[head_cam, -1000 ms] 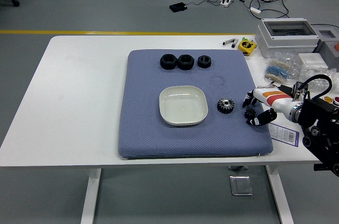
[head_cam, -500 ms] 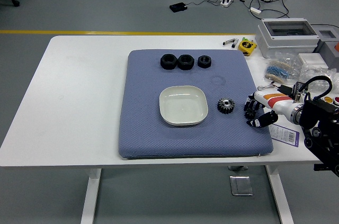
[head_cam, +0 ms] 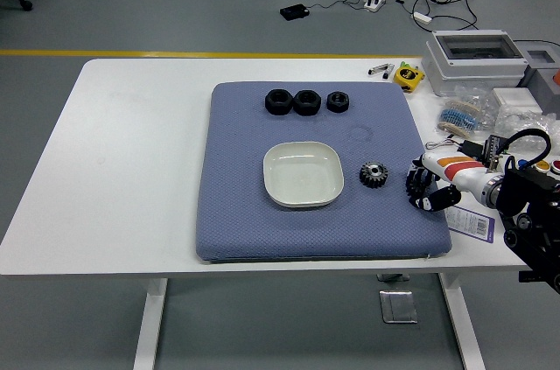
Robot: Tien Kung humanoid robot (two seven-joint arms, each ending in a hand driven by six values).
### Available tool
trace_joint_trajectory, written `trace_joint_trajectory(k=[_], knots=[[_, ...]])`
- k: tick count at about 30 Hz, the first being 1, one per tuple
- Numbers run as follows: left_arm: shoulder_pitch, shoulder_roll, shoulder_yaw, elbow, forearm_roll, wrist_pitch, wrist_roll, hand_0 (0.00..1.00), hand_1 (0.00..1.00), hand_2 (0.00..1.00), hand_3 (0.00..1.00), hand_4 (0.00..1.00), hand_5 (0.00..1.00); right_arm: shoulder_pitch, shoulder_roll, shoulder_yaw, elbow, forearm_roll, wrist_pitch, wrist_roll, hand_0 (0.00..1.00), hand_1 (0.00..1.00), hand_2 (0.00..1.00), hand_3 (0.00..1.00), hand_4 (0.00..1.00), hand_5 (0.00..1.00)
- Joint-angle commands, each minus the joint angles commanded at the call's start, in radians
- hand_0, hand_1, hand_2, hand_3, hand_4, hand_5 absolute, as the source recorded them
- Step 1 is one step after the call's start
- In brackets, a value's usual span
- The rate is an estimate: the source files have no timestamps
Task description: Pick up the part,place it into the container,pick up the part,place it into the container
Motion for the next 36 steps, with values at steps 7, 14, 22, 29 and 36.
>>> trace_joint_trajectory(k=[7, 14, 22, 29, 36], knots=[[-0.004, 0.001, 0.006, 0.0, -0.007, -0.001, -0.003, 0.52, 0.548, 0.667, 0.596, 0.586, 0.565, 0.0, -0.001, -0.001, 0.0, 0.003, -0.025, 0.002, 0.339, 0.395, 0.475, 0.486, 0.696, 0.053], [-0.007, 0.002, 0.006, 0.001, -0.002, -0.002, -0.003, 0.521, 0.547, 0.666, 0.595, 0.585, 0.564, 0.001, -0.007, 0.004, 0.034, 0.006, -0.033, 0.003, 0.277, 0.349, 0.444, 0.489, 0.747, 0.037], [-0.01, 0.004, 0.009, 0.001, -0.004, -0.003, -0.004, 0.521, 0.549, 0.667, 0.596, 0.588, 0.569, 0.014, -0.018, 0.022, 0.086, -0.004, -0.032, -0.004, 0.275, 0.344, 0.443, 0.491, 0.757, 0.012], [-0.012, 0.005, 0.011, 0.002, -0.007, -0.004, -0.005, 0.514, 0.545, 0.669, 0.597, 0.589, 0.569, 0.035, -0.017, 0.011, 0.161, -0.02, -0.029, -0.016, 0.275, 0.343, 0.443, 0.497, 0.763, 0.002], [-0.014, 0.007, 0.012, 0.003, -0.009, -0.003, -0.006, 0.512, 0.54, 0.668, 0.597, 0.589, 0.569, 0.105, 0.016, -0.08, 0.258, -0.02, -0.017, -0.03, 0.273, 0.342, 0.44, 0.497, 0.765, 0.002]])
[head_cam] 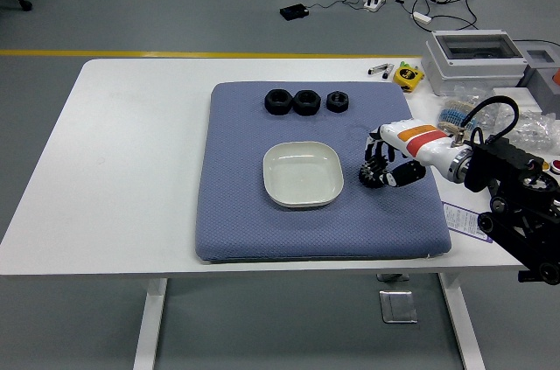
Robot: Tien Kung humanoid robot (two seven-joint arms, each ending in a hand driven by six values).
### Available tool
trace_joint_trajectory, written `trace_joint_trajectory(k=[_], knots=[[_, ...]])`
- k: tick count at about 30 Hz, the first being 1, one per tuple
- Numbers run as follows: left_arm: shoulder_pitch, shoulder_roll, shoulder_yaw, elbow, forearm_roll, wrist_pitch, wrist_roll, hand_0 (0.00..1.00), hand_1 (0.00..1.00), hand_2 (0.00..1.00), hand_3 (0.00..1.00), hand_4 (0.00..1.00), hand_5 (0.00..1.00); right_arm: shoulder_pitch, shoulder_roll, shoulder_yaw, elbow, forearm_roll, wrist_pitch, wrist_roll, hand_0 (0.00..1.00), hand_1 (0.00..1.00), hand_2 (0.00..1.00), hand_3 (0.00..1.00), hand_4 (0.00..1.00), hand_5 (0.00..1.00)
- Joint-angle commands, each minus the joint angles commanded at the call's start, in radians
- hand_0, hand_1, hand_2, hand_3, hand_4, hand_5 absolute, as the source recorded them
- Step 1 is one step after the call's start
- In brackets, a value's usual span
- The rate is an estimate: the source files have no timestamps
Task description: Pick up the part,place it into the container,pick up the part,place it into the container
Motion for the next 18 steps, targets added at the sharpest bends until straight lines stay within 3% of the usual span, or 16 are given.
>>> trace_joint_trajectory(k=[3, 6, 7, 8, 13, 14, 18], knots=[[-0.001, 0.001, 0.002, 0.0, -0.003, 0.001, -0.001, 0.503, 0.538, 0.669, 0.596, 0.589, 0.569, 0.035, 0.03, -0.041, 0.021, 0.003, 0.002, -0.003, 0.271, 0.341, 0.439, 0.495, 0.766, 0.002], [-0.002, 0.002, 0.0, 0.0, -0.003, 0.003, -0.001, 0.503, 0.538, 0.669, 0.596, 0.589, 0.569, 0.07, 0.086, -0.075, 0.009, 0.01, -0.001, -0.008, 0.271, 0.341, 0.439, 0.495, 0.766, 0.002], [-0.002, 0.002, 0.001, 0.0, -0.003, 0.003, -0.001, 0.503, 0.538, 0.669, 0.596, 0.589, 0.569, 0.077, 0.105, -0.08, -0.003, 0.009, -0.004, -0.016, 0.271, 0.341, 0.439, 0.495, 0.766, 0.002], [-0.003, 0.002, 0.001, 0.0, -0.002, 0.003, 0.0, 0.501, 0.535, 0.669, 0.597, 0.59, 0.571, 0.084, 0.129, -0.081, -0.024, 0.006, -0.006, -0.025, 0.31, 0.398, 0.475, 0.503, 0.708, 0.088], [-0.005, 0.004, 0.003, -0.001, -0.001, 0.005, -0.001, 0.501, 0.535, 0.669, 0.597, 0.59, 0.571, 0.109, 0.226, -0.078, -0.128, -0.003, -0.009, -0.051, 0.31, 0.398, 0.475, 0.503, 0.708, 0.088], [-0.005, 0.004, 0.002, -0.001, 0.0, 0.005, -0.001, 0.503, 0.531, 0.671, 0.597, 0.589, 0.569, 0.112, 0.236, -0.078, -0.138, -0.009, -0.006, -0.056, 0.391, 0.492, 0.582, 0.722, 0.979, 0.232], [-0.003, 0.005, -0.002, -0.001, 0.007, 0.007, 0.0, 0.503, 0.531, 0.671, 0.597, 0.589, 0.569, 0.121, 0.266, -0.082, -0.169, -0.079, 0.035, -0.076, 0.391, 0.492, 0.582, 0.722, 0.979, 0.232]])
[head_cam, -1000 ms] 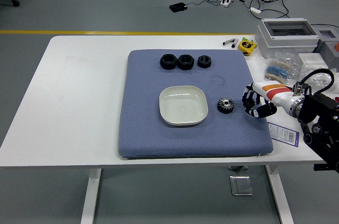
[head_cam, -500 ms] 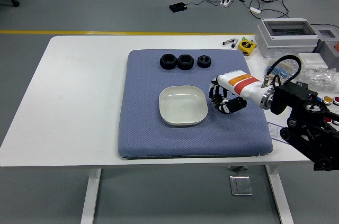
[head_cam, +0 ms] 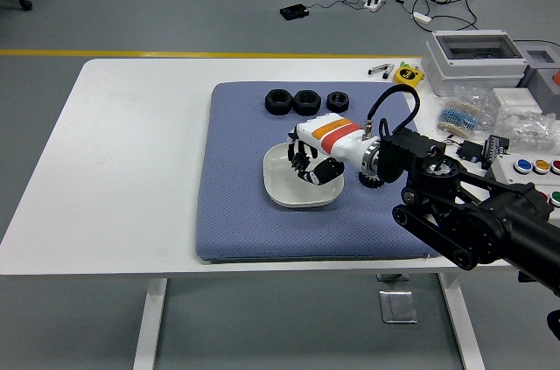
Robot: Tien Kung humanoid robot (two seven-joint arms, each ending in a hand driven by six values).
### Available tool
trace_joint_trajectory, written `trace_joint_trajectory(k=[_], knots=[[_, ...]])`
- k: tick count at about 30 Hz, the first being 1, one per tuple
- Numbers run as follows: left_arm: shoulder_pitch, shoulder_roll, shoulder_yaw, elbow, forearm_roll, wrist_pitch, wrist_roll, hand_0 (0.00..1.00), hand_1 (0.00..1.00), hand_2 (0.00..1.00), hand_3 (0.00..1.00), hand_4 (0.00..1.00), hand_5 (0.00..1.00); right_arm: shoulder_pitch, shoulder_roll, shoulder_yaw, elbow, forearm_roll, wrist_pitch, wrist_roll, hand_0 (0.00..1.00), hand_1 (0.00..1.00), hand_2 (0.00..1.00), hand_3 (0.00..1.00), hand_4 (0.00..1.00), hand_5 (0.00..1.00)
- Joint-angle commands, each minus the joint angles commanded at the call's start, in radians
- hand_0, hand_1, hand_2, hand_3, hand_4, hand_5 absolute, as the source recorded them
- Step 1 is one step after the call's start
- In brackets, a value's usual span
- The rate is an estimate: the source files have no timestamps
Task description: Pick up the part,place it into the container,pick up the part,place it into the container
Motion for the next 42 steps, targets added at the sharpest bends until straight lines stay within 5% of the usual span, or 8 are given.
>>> trace_joint_trajectory(k=[1, 2, 7, 8, 15, 24, 42], knots=[[0.0, 0.0, -0.002, 0.0, 0.004, 0.0, 0.001, 0.503, 0.531, 0.671, 0.597, 0.589, 0.569, 0.001, 0.004, -0.001, -0.005, -0.009, 0.002, 0.002, 0.391, 0.492, 0.582, 0.722, 0.979, 0.232], [0.0, 0.001, -0.004, 0.0, 0.008, 0.0, 0.002, 0.5, 0.525, 0.671, 0.596, 0.592, 0.572, 0.002, 0.007, 0.0, -0.008, -0.013, 0.004, 0.005, 0.556, 0.637, 0.777, 0.911, 0.998, 0.322], [0.007, 0.001, -0.01, -0.001, 0.02, -0.001, 0.007, 0.5, 0.525, 0.671, 0.596, 0.592, 0.572, -0.005, 0.005, 0.013, -0.011, -0.007, -0.02, 0.041, 0.556, 0.637, 0.777, 0.911, 0.998, 0.322], [0.008, 0.001, -0.011, -0.001, 0.023, -0.001, 0.008, 0.504, 0.526, 0.672, 0.597, 0.591, 0.568, -0.007, 0.003, 0.018, -0.011, -0.003, -0.029, 0.046, 0.717, 0.701, 0.82, 0.94, 0.998, 0.325], [0.016, 0.001, -0.022, 0.0, 0.043, -0.002, 0.014, 0.503, 0.527, 0.672, 0.596, 0.592, 0.565, -0.015, -0.051, 0.104, 0.025, 0.007, -0.061, 0.046, 0.7, 0.693, 0.792, 0.895, 0.998, 0.314], [0.017, 0.001, -0.022, 0.002, 0.039, -0.003, 0.011, 0.503, 0.524, 0.67, 0.596, 0.591, 0.561, 0.017, -0.145, 0.063, -0.036, 0.003, 0.051, 0.031, 0.67, 0.68, 0.759, 0.827, 0.998, 0.307], [0.016, -0.006, -0.007, 0.0, 0.011, -0.003, 0.004, 0.512, 0.533, 0.67, 0.595, 0.59, 0.559, 0.01, -0.128, -0.065, -0.215, 0.097, 0.056, 0.049, 0.596, 0.655, 0.721, 0.768, 0.998, 0.289]])
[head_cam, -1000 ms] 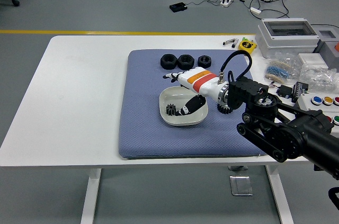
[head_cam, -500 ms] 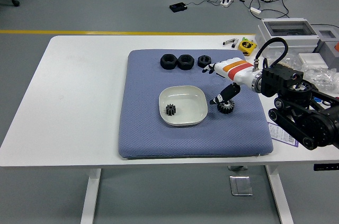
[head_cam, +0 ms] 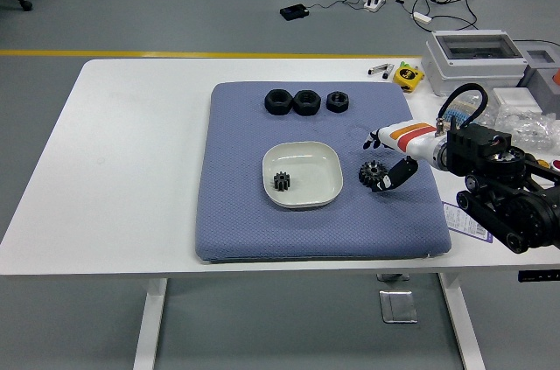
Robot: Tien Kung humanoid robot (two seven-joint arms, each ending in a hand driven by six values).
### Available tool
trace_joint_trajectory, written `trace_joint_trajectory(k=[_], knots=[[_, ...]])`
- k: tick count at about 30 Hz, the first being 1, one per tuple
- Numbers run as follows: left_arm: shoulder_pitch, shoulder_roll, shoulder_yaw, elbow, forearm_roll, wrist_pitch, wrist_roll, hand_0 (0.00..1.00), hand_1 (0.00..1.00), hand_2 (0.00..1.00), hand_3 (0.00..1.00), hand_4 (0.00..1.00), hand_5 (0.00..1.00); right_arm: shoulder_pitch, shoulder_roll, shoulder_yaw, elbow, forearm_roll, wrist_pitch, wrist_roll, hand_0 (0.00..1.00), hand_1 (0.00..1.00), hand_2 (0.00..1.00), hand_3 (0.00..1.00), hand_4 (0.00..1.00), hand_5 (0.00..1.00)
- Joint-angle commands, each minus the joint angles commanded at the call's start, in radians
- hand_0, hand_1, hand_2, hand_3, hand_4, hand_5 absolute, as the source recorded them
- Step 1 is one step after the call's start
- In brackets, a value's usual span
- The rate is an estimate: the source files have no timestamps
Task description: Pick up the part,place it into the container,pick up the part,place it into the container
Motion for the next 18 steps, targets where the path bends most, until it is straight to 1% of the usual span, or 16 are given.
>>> trace_joint_trajectory(k=[1, 2, 4, 7, 8, 13, 14, 18], knots=[[0.0, 0.0, 0.0, 0.0, 0.001, 0.0, 0.0, 0.512, 0.533, 0.67, 0.595, 0.59, 0.559, 0.0, 0.006, -0.01, -0.013, 0.013, -0.003, 0.002, 0.596, 0.655, 0.721, 0.768, 0.998, 0.289], [-0.001, 0.0, 0.0, 0.0, 0.001, 0.0, 0.001, 0.514, 0.538, 0.668, 0.595, 0.591, 0.56, -0.001, 0.011, -0.016, -0.024, 0.022, -0.006, 0.004, 0.576, 0.645, 0.706, 0.669, 0.961, 0.326], [-0.001, 0.0, 0.0, -0.001, 0.001, -0.001, 0.0, 0.514, 0.538, 0.668, 0.595, 0.591, 0.56, -0.002, 0.016, -0.023, -0.036, 0.033, -0.01, 0.006, 0.576, 0.645, 0.706, 0.669, 0.961, 0.326], [-0.002, -0.001, 0.003, -0.001, -0.004, -0.001, -0.001, 0.514, 0.538, 0.668, 0.595, 0.591, 0.56, -0.004, 0.018, -0.036, -0.035, 0.048, -0.017, 0.01, 0.576, 0.645, 0.706, 0.669, 0.961, 0.326], [-0.002, -0.001, 0.003, -0.001, -0.004, -0.001, -0.001, 0.515, 0.538, 0.667, 0.595, 0.591, 0.56, -0.005, 0.018, -0.038, -0.034, 0.05, -0.02, 0.011, 0.519, 0.618, 0.664, 0.605, 0.882, 0.344], [-0.005, 0.0, 0.003, -0.002, -0.002, -0.001, 0.0, 0.515, 0.538, 0.667, 0.595, 0.591, 0.56, -0.005, 0.019, -0.042, -0.035, 0.066, -0.045, 0.01, 0.519, 0.618, 0.664, 0.605, 0.882, 0.344], [-0.005, 0.0, 0.003, -0.002, -0.002, -0.001, -0.001, 0.515, 0.538, 0.666, 0.595, 0.591, 0.563, -0.005, 0.019, -0.043, -0.036, 0.068, -0.048, 0.009, 0.358, 0.504, 0.548, 0.521, 0.797, 0.359], [-0.006, 0.001, 0.004, -0.002, -0.003, -0.002, -0.001, 0.515, 0.538, 0.666, 0.595, 0.591, 0.563, -0.006, 0.015, -0.046, -0.042, 0.075, -0.057, 0.005, 0.358, 0.504, 0.548, 0.521, 0.797, 0.359]])
